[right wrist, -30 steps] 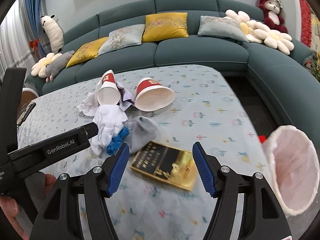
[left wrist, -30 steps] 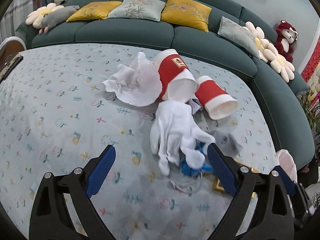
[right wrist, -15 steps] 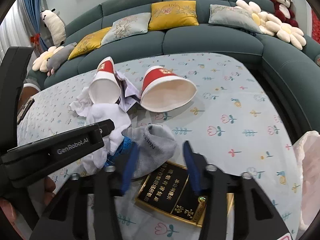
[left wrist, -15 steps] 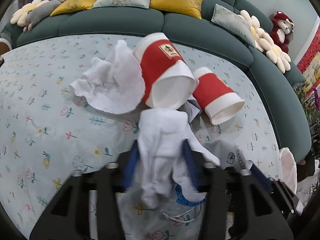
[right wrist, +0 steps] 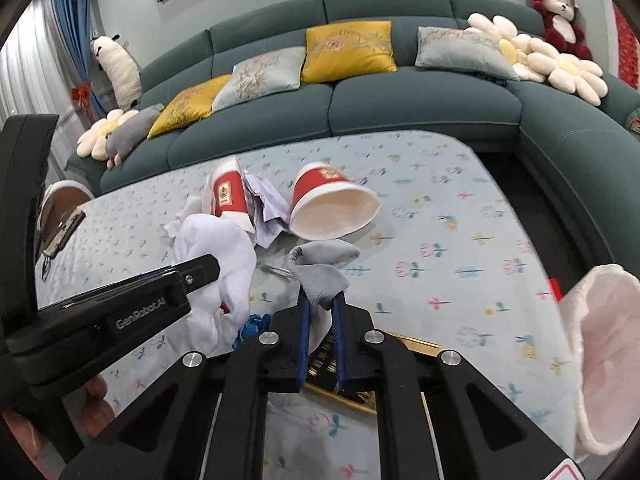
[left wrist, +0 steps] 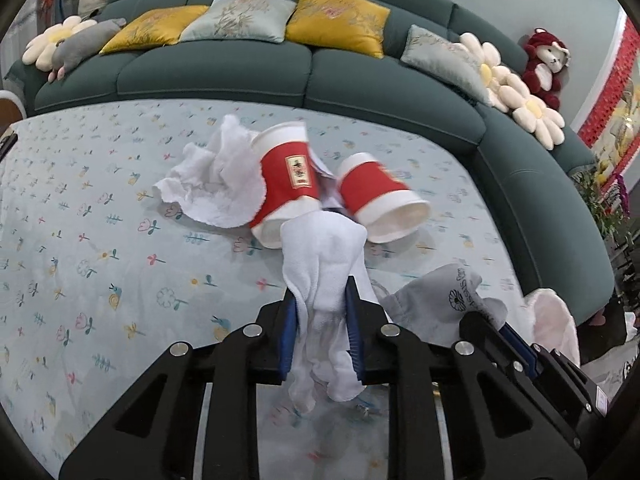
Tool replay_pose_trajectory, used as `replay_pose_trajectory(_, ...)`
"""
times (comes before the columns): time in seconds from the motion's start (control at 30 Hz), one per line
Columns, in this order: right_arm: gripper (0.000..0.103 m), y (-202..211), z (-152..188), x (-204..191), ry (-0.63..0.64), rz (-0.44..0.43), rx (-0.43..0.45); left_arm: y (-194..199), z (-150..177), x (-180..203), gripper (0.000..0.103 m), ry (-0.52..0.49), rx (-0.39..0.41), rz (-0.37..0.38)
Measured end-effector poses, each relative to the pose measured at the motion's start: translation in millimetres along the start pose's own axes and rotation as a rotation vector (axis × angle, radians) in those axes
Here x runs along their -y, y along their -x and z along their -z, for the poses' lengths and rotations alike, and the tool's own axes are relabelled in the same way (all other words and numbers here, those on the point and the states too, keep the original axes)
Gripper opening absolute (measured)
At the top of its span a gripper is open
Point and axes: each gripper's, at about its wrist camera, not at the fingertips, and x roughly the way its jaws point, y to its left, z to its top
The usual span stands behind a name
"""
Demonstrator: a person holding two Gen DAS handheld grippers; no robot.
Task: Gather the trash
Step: 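Carry glove and sock over the wastebasket and open both tools to drop them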
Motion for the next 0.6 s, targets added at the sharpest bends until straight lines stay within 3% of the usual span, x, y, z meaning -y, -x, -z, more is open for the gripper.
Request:
replay_pose_trajectory(0.33, 0.010, 63.6, 0.8, 42.3, -0.053, 0.049, 0.089, 35.1, 15.7, 70.9, 0.021, -0.099, 0.031, 0.064)
replay_pose_trajectory(0.6, 0.010, 111.1, 9.6, 101.8, -0.132, 0.115, 0.150, 46.3, 32.3, 144.6, 0.021, -0.210, 0.036, 0.121)
